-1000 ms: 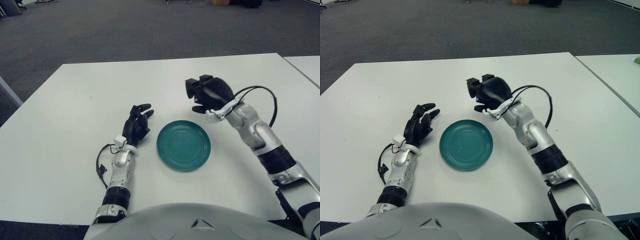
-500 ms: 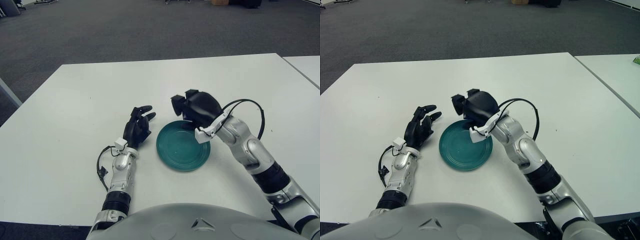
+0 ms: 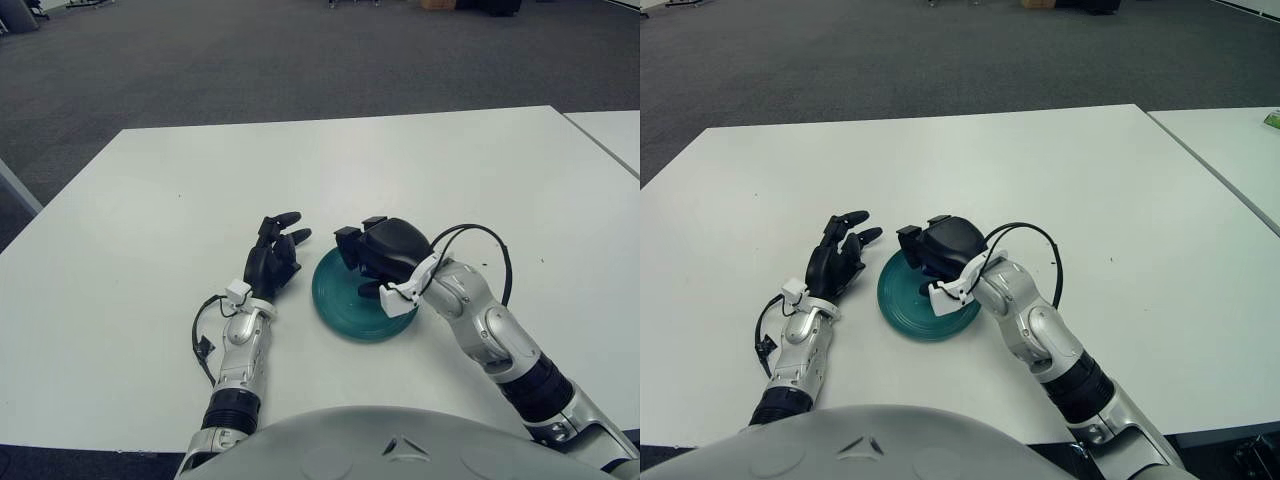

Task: Put the gum into the plate.

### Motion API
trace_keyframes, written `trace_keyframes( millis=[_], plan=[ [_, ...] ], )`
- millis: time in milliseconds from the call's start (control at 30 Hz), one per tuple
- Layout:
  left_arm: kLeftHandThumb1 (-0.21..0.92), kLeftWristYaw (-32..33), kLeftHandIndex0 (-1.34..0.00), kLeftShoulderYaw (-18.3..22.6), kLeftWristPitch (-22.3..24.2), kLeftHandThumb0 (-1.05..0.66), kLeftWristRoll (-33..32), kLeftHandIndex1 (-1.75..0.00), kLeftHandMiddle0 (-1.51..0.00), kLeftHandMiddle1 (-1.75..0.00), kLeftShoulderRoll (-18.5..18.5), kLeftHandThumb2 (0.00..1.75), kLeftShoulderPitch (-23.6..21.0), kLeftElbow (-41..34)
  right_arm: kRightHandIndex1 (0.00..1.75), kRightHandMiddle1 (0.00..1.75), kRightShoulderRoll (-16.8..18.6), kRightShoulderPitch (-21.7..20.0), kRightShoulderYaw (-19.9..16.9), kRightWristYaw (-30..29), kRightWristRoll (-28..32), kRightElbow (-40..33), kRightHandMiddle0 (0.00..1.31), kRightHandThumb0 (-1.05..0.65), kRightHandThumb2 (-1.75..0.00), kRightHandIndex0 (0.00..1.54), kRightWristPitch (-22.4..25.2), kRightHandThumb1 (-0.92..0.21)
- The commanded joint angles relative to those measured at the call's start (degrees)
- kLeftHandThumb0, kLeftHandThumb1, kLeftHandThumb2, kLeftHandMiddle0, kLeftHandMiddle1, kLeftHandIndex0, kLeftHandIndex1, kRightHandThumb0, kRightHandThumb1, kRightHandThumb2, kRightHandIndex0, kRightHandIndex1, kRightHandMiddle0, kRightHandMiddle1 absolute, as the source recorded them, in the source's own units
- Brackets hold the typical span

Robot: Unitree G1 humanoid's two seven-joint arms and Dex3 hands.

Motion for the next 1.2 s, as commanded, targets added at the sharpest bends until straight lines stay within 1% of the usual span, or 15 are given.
trace_keyframes(
  millis=[0, 167, 267, 300, 367, 433, 467, 500, 667, 700, 800, 833, 900, 1000, 1167],
  plan=[
    [0.92, 1.95, -0.09, -0.3, 1.09, -0.64, -0.08, -1.17, -0.26, -1.03, -3.51, 0.88, 4.35, 3.45, 1.75, 1.75, 1.12, -0.76, 0.8, -1.99, -1.39, 1.33, 0.48, -0.43, -1.11, 0.95, -0.54, -0.49],
    [0.92, 3.41, -0.1, -0.26, 1.02, -0.65, -0.23, -1.18, -0.28, -1.03, -3.78, 0.88, 4.26, 3.68, 1.75, 1.75, 1.65, 0.26, 1.68, -7.5, -2.55, 3.6, 0.44, -0.42, -1.04, 0.94, -2.58, -0.54],
    [0.92, 3.71, -0.11, -0.62, 1.82, -0.68, -1.18, -1.21, -0.31, -1.08, -4.49, 0.87, 5.0, 2.79, 1.75, 1.75, 1.49, 0.78, 1.83, -10.47, -3.01, 4.41, 0.33, -0.39, -0.81, 0.85, -3.8, -0.71],
    [0.92, 3.15, -0.12, -1.07, 2.77, -0.68, -2.63, -1.21, -0.31, -1.09, -5.38, 0.87, 6.07, 1.38, 1.75, 1.75, 1.34, 1.15, 1.77, -10.94, -2.81, 4.29, 0.31, -0.38, -0.78, 0.84, -4.22, -0.73],
    [0.92, 2.01, -0.14, -1.4, 4.5, -0.7, -5.6, -1.24, -0.33, -1.16, -6.69, 0.85, 7.03, -0.29, 1.75, 1.75, 0.72, 2.29, 1.42, -11.15, -2.31, 2.96, 0.25, -0.37, -0.62, 0.65, -4.85, -0.84],
    [0.92, 1.32, -0.15, -1.83, 5.51, -0.71, -8.35, -1.26, -0.35, -1.19, -8.03, 0.82, 6.96, -0.87, 1.52, 1.61, 0.18, 3.11, 1.06, -10.47, -1.59, 1.77, 0.18, -0.61, -0.67, 0.42, -5.17, -0.88],
    [0.92, 1.23, -0.16, -2.21, 5.67, -0.72, -9.34, -1.27, -0.35, -1.21, -8.64, 0.81, 6.89, -1.01, 1.29, 1.47, 0.12, 3.2, 0.98, -10.1, -1.28, 1.69, 0.12, -0.74, -0.71, 0.31, -5.25, -0.9],
    [0.92, 1.27, -0.16, -2.52, 5.19, -0.72, -9.93, -1.27, -0.36, -1.22, -9.39, 0.8, 6.45, -0.45, 1.13, 1.37, 0.18, 3.12, 1.0, -9.75, -1.02, 1.83, 0.07, -0.83, -0.73, 0.24, -5.32, -0.9],
    [0.92, 0.7, -0.16, -3.5, 2.42, -0.73, -11.96, -1.27, -0.35, -1.23, -11.33, 0.79, 4.81, 1.96, 0.61, 1.04, -0.23, 2.65, 0.75, -9.39, -0.17, 2.17, 0.01, -0.99, -0.8, 0.17, -6.41, -0.92],
    [0.92, -2.22, -0.15, -3.25, 1.76, -0.73, -14.06, -1.27, -0.34, -1.22, -11.34, 0.79, 4.55, 2.48, 0.52, 0.97, -0.54, 2.4, 0.59, -10.03, 0.04, 2.48, 0.01, -1.01, -0.81, 0.18, -7.14, -0.92],
    [0.92, -8.39, -0.09, -2.98, 0.77, -0.75, -18.36, -1.19, -0.29, -1.08, -11.38, 0.82, 4.12, 3.28, 0.3, 0.72, -1.03, 2.0, 0.24, -10.92, 0.62, 3.08, 0.0, -1.04, -0.87, 0.17, -8.45, -0.92],
    [0.92, -10.88, -0.08, -3.23, 1.11, -0.76, -19.94, -1.18, -0.29, -1.06, -11.45, 0.82, 4.11, 2.96, 0.27, 0.69, -1.05, 1.89, 0.07, -10.74, 1.17, 3.3, 0.0, -1.04, -0.88, 0.17, -8.71, -0.92],
    [0.92, -14.68, -0.04, -4.27, 2.39, -0.77, -22.52, -1.1, -0.27, -0.92, -11.24, 0.85, 4.76, 1.0, 0.19, 0.57, -1.03, 1.78, -0.21, -10.41, 2.19, 3.68, 0.0, -1.04, -0.9, 0.16, -9.09, -0.92],
    [0.92, -18.62, -0.01, -7.31, 3.92, -0.8, -25.37, -0.86, -0.24, -0.6, -10.66, 0.91, 7.68, -4.5, 0.08, 0.37, -0.87, 1.77, -0.79, -10.04, 4.14, 4.05, 0.0, -1.05, -0.93, 0.11, -9.69, -0.92],
    [0.92, -19.52, 0.0, -11.07, 2.89, -0.81, -25.45, -0.62, -0.24, -0.31, -8.43, 0.95, 12.08, -11.29, 0.02, 0.19, -0.37, 2.38, -1.92, -9.4, 8.16, 3.54, 0.0, -1.05, -0.94, 0.03, -10.26, -0.92]
  ],
)
